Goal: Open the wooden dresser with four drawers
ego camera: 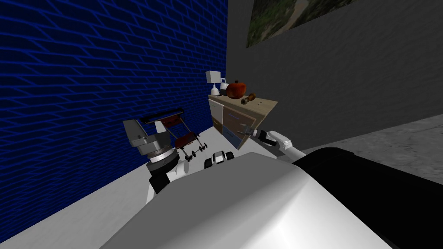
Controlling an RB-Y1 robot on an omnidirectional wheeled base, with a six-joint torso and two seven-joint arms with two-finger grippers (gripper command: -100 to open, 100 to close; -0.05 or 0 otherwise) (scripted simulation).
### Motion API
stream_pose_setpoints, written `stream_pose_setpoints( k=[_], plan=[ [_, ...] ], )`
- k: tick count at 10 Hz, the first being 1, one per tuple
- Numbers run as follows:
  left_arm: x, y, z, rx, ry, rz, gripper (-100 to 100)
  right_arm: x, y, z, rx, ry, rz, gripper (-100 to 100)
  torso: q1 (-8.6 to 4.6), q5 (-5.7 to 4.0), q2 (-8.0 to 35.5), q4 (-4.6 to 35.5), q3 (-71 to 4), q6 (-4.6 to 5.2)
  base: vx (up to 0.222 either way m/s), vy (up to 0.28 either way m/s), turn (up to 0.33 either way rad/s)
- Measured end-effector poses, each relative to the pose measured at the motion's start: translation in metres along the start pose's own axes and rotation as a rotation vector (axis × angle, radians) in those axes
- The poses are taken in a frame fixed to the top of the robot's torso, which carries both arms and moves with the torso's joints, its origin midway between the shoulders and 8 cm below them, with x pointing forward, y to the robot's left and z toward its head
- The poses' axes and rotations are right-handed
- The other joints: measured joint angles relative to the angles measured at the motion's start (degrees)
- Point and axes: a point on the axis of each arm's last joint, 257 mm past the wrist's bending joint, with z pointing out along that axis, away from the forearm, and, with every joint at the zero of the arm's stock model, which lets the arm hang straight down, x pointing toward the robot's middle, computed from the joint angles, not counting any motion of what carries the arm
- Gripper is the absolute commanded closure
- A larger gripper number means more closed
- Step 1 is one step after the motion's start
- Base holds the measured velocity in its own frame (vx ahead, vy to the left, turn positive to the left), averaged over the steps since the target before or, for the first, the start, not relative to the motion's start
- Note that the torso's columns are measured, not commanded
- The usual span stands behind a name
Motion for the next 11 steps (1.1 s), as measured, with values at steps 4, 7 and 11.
stream_pose_setpoints(
  k=[4, 7, 11],
  plan=[
    [0.0, 0.0, 0.0, 0.0, 0.0, 0.0, 0, 0.042, -0.028, -0.022, -0.039, 0.164, -0.172, -100, 0.06, 0.03, 0.0, 0.0, 0.0, 0.01, 0.026, 0.076, 0.083],
    [0.0, 0.0, 0.0, 0.0, 0.0, 0.0, 0, 0.062, -0.049, -0.041, -0.064, 0.257, -0.265, -100, 0.06, 0.02, 0.0, 0.0, 0.0, -0.02, 0.024, 0.063, 0.086],
    [0.0, 0.0, 0.0, 0.0, 0.0, 0.0, 0, 0.092, -0.092, -0.07, -0.1, 0.419, -0.428, -100, 0.0, 0.0, 0.0, 0.0, 0.0, 0.02, 0.029, 0.072, 0.089]
  ],
)
